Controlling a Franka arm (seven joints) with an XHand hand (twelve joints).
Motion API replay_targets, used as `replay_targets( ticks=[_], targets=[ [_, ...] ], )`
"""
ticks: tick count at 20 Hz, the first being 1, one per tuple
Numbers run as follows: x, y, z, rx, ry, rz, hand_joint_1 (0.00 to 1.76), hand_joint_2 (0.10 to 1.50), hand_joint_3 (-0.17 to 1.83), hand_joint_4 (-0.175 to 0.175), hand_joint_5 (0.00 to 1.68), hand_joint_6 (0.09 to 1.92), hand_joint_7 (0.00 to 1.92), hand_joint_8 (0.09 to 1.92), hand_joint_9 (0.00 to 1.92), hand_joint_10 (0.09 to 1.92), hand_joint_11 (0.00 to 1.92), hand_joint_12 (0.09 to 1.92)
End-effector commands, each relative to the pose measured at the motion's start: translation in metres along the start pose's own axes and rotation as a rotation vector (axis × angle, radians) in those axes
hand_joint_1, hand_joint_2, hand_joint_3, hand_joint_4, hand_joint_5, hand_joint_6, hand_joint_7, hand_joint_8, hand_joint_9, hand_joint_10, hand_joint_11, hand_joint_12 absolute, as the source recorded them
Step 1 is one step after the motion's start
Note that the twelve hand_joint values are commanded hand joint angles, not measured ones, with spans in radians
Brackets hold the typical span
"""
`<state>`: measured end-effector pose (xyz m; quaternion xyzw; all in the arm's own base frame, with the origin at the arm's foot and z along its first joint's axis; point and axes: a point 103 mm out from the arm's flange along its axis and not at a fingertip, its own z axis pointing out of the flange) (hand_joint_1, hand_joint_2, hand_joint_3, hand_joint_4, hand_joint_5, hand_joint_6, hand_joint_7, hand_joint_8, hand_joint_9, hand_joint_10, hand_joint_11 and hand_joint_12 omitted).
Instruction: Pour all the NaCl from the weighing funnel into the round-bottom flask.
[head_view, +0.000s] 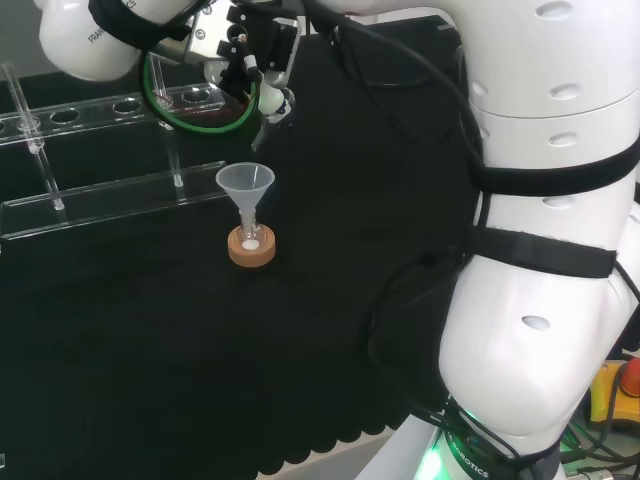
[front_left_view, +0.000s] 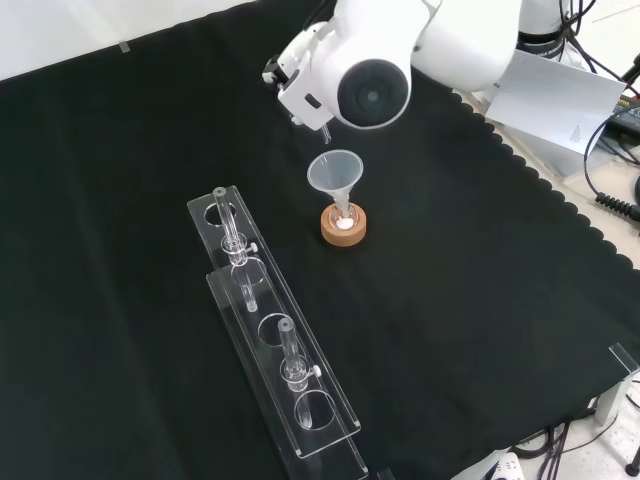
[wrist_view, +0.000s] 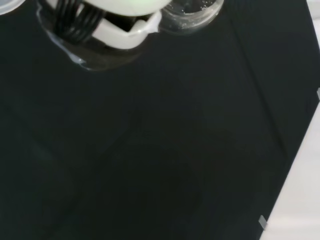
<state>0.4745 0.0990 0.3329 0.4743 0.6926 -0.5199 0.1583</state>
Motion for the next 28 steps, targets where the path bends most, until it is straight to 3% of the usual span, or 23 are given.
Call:
replay_targets(
  ticks=[1, 8, 16, 21, 28],
  targets=[
    [-0.005, 0.0, 0.006, -0.016, 0.056, -0.008, 1.12, 0.7, 0.6, 0.149, 1.25, 0.7, 1.32, 0.3, 1.45, 0.09, 1.24, 0.74],
    [-0.015, 0.0, 0.018, -0.037, 0.115, 0.002, 1.12, 0.7, 0.61, 0.148, 1.25, 0.7, 1.32, 0.3, 1.45, 0.09, 1.24, 0.74],
    [-0.025, 0.003, 0.039, -0.071, 0.244, 0.0, 1.12, 0.7, 0.61, 0.148, 1.24, 0.7, 1.32, 0.3, 1.45, 0.09, 1.24, 0.74],
    [-0.034, 0.009, 0.058, -0.07, 0.343, -0.002, 1.12, 0.7, 0.61, 0.148, 1.24, 0.7, 1.32, 0.29, 1.45, 0.09, 1.24, 0.74],
    [-0.04, 0.02, 0.081, -0.057, 0.41, -0.006, 1.12, 0.7, 0.61, 0.148, 1.24, 0.71, 1.32, 0.29, 1.44, 0.09, 1.24, 0.73]
  ],
)
